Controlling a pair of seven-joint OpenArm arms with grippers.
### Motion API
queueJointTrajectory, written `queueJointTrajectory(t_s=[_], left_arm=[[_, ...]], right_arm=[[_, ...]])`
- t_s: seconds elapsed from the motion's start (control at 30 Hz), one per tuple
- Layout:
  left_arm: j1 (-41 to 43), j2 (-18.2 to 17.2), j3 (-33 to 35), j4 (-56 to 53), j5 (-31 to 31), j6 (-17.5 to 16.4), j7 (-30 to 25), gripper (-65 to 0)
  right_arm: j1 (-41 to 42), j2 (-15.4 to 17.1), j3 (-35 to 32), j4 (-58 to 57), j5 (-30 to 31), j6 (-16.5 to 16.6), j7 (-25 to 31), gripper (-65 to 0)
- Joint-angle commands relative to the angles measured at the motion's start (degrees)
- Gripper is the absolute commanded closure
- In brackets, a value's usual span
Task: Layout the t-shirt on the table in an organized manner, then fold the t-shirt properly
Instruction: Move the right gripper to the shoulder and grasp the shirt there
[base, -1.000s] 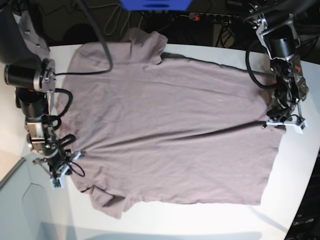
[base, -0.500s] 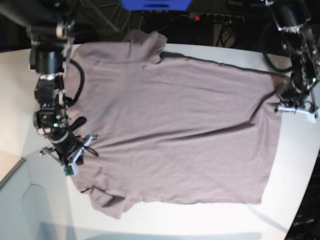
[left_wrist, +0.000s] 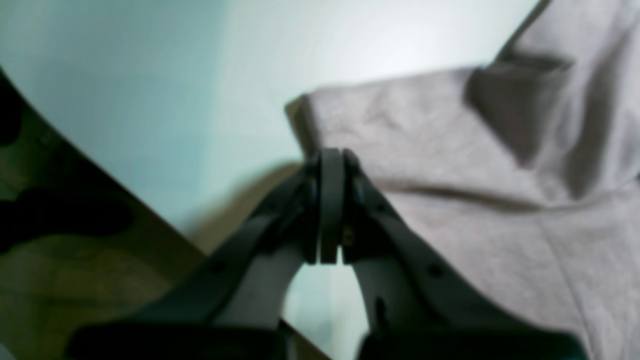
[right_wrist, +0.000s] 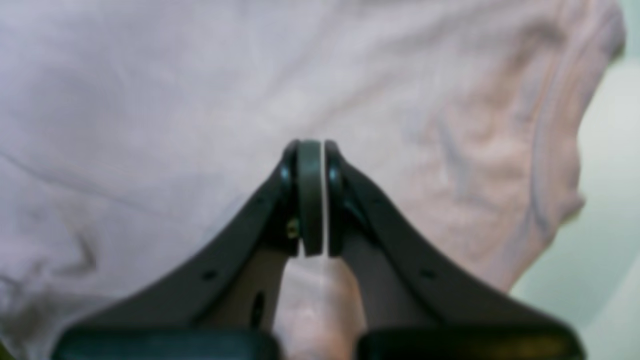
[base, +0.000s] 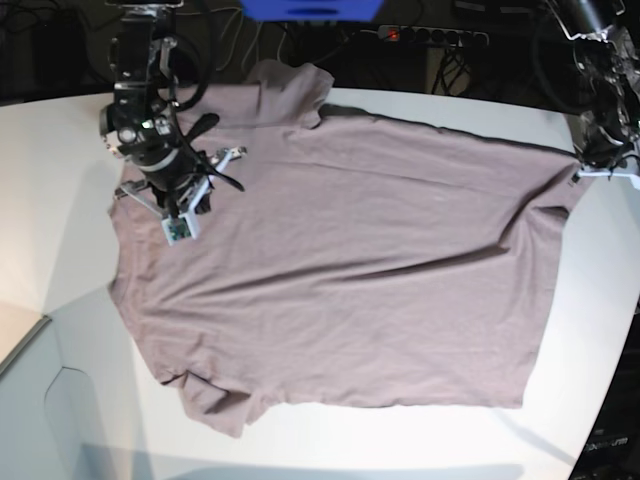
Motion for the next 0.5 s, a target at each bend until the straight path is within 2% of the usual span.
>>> queueJointTrajectory(t_s=[0.0, 0.1, 0.4, 0.47], left_arm=[[-1.5, -1.0, -0.1, 0.5, -0.3, -0.1, -0.8, 0.0], [-1.9, -1.0, -0.1, -1.6, -0.2, -0.1, -0.8, 0.0], [-1.4, -0.9, -0.1, -5.0, -0.2, -0.1, -0.8, 0.0], [-1.1, -0.8, -0.1, -5.0, -0.2, -0.1, -0.8, 0.0]], right_arm=[[0.5, 0.2, 0.0, -0.1, 0.5, 0.0, 1.0, 0.0], [1.2, 2.5, 0.1, -3.7, 0.4, 0.0, 1.0, 0.0], [10.7, 7.5, 0.1, -18.2, 0.4, 0.0, 1.2, 0.0], [13.3, 8.3, 0.1, -22.7, 0.4, 0.0, 3.0, 0.0]])
